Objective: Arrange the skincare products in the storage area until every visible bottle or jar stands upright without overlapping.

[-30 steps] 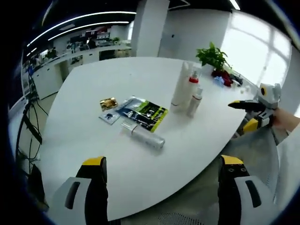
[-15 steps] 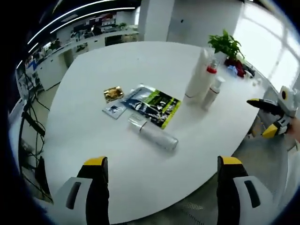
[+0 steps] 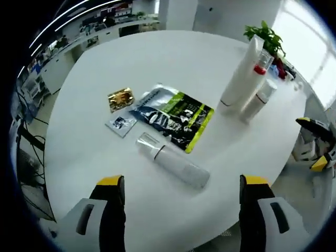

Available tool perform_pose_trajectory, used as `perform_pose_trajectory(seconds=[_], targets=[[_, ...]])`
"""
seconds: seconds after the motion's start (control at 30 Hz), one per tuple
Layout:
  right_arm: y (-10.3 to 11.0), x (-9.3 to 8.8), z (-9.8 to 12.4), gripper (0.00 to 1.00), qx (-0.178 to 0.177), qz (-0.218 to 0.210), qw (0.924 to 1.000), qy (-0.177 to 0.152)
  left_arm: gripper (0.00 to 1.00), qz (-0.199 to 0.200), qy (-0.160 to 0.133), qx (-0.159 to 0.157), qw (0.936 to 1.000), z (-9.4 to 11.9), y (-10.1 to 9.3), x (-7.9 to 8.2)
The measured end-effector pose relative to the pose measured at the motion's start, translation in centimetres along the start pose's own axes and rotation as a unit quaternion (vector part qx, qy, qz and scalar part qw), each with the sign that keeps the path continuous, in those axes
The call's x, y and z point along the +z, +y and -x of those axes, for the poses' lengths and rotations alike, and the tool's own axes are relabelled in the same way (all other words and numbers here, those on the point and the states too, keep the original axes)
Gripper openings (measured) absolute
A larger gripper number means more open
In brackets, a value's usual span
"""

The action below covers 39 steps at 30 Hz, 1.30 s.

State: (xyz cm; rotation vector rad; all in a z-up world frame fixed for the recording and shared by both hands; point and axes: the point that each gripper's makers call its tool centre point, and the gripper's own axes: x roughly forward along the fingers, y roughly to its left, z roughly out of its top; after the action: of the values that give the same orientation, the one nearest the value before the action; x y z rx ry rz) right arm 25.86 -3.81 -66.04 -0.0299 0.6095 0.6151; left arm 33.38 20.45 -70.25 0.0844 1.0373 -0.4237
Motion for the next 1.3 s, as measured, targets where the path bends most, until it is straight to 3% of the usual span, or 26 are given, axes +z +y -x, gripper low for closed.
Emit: perform_pose_trajectory(seconds=[0.27,0.43,0.67,1.03,1.3], targets=[[-0.6,-0.4,0.1,0.92,-0.009,-0.009,0.9999,0.002,0.8,0.03,0.034,0.004,0.999,-2.2,0.3,0.6],[-0.6,-0.4,0.1,0.91,-0.011,-0.013,0.9998,0.003,0.78,0.026,0.053,0.021,0.9981,-3.5,1.2,0.8],[-0.7,-0.6,-0.2,0.91,-0.013,-0.019,0.9997,0.004,0.68,0.025,0.07,0.03,0.9968,-4.7,1.5,0.6],[-1.0,-1.1,-0.4,0.89,-0.016,-0.026,0.9995,0.008,0.53,0.02,0.084,0.047,0.9952,-4.9,2.5,0.1],[-0.5,-0.9,-0.8,0.88,-0.009,-0.022,0.9997,0.011,0.35,-0.003,0.08,0.048,0.9957,-4.4,3.9,-0.2]])
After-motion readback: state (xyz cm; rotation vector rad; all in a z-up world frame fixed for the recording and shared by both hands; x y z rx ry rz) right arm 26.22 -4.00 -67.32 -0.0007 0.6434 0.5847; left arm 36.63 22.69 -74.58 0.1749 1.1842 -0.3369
